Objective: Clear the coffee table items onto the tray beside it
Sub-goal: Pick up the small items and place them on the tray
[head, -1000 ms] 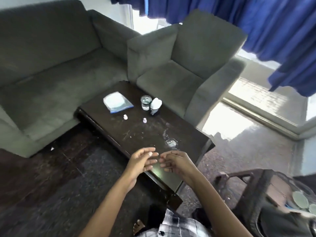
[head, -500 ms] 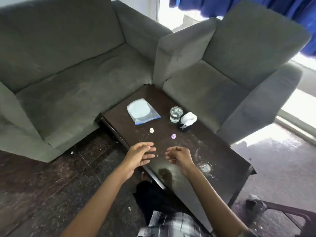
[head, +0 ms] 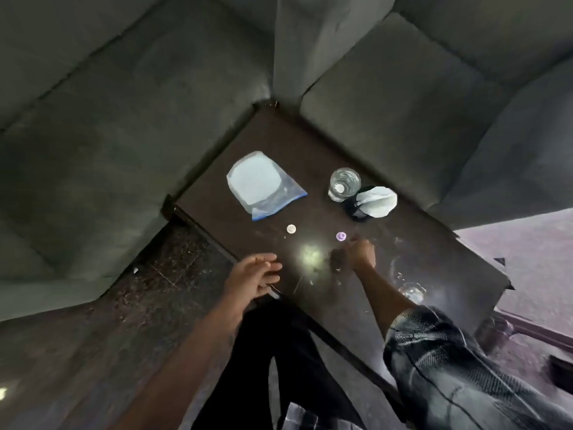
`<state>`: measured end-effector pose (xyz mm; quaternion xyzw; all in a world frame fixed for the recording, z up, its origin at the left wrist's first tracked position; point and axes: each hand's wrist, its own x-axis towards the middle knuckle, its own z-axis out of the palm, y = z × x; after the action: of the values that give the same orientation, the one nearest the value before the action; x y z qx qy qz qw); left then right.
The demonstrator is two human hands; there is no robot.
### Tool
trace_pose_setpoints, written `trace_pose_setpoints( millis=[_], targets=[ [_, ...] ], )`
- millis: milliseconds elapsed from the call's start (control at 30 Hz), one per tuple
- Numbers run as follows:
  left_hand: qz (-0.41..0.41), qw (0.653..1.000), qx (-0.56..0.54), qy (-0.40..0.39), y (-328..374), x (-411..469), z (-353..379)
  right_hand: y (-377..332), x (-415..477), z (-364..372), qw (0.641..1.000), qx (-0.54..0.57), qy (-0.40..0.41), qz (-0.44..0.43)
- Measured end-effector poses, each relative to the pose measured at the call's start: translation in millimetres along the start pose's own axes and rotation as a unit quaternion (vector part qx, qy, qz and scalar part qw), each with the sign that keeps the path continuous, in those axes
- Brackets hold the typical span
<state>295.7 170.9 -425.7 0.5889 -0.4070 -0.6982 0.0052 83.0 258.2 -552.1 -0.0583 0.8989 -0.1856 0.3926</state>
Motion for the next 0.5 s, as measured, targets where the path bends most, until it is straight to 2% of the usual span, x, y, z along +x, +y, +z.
trace_pose_setpoints(
  millis=[100,200,300,500],
  targets=[
    [-0.037,0.999,0.002,-0.010,-7,17,-12,-10,16,14,0.999,-0.036,-0.017,-0.025],
    [-0.048,0.999,0.015,-0.003,-6,33,-24,-20,29,26,1.000,-0.015,0.001,-0.011],
    [-0.034,0.999,0.042,-0.003,3,42,-32,-26,41,35,0.999,-0.011,0.029,0.010],
    [-0.012,0.996,0.081,-0.028,19,60,-34,-21,61,44,0.999,-0.037,0.007,0.012]
  ],
)
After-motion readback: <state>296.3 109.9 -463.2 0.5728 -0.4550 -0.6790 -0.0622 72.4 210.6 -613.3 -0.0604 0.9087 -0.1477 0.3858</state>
